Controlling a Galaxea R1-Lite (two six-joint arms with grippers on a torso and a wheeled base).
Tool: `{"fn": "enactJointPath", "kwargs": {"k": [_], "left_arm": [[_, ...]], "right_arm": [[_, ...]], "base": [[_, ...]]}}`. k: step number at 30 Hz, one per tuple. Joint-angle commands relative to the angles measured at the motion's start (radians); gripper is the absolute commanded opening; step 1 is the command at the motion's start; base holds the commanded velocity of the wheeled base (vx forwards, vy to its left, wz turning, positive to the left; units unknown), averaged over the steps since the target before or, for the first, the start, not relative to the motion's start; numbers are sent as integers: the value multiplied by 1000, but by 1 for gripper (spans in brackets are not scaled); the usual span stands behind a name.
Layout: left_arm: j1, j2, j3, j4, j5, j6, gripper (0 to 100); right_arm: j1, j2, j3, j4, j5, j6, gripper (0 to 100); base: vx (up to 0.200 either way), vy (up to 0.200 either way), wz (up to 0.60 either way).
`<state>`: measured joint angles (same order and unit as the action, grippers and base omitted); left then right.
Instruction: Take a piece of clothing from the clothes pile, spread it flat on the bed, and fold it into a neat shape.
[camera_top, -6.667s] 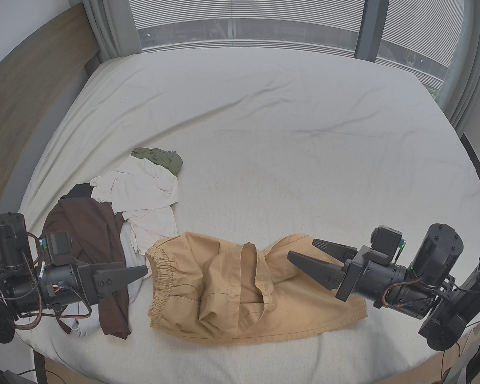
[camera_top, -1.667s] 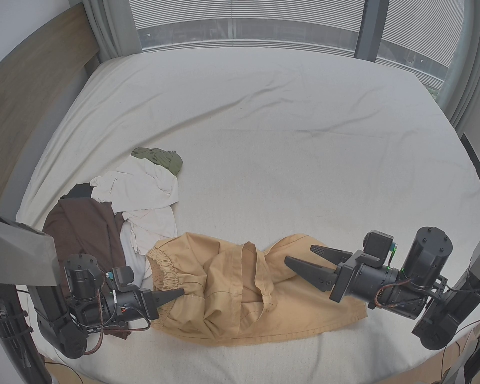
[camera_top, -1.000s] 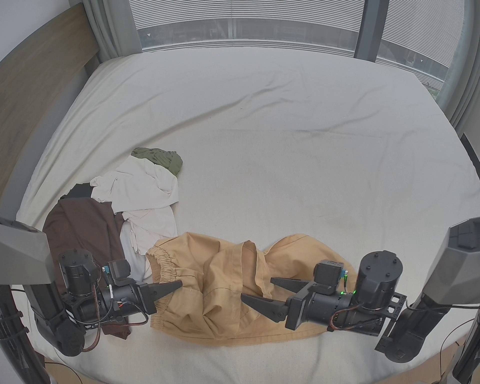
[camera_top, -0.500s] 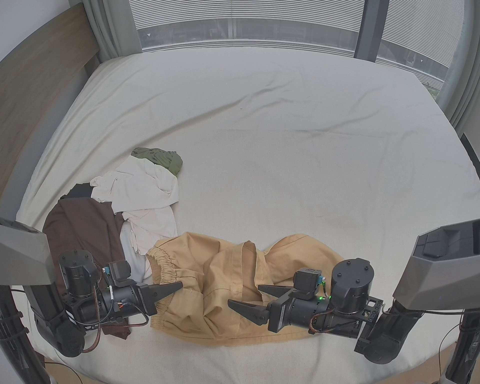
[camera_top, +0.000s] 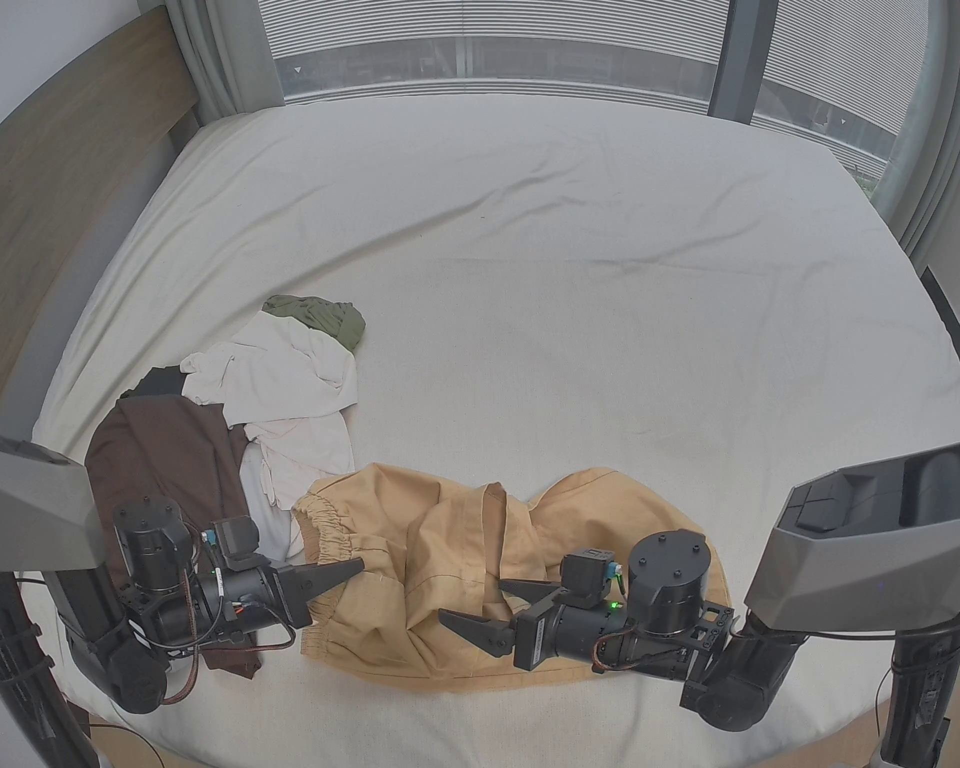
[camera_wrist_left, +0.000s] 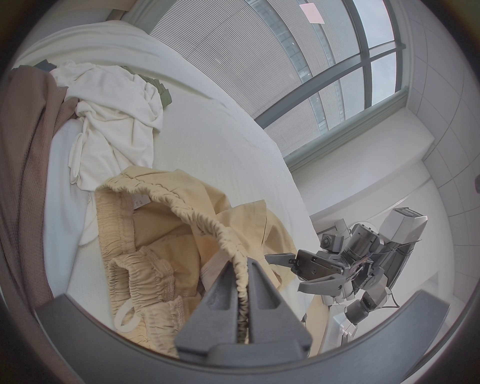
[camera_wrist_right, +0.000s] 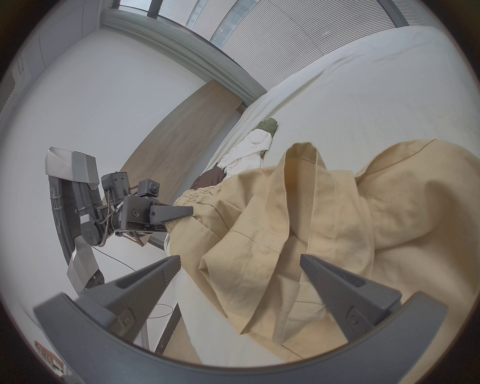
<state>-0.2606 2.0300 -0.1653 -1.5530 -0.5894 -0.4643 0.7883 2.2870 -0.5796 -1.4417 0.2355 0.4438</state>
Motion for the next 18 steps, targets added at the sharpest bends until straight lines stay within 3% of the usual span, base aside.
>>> {"fn": "enactJointPath", "kwargs": {"k": [1,10,18], "left_arm": [[-2,-11,3,-1,-1,-1,0],[0,3,7,-1,-1,-1,0],[0,4,6,-1,0,-1,0]], "right_arm": [[-1,25,-31,15,1,1,100],[0,75,-102,17,4,6,100],[20,57,-102,-49,53,116,100]], "base": [[0,0,0],[0,0,0],[0,0,0]]}}
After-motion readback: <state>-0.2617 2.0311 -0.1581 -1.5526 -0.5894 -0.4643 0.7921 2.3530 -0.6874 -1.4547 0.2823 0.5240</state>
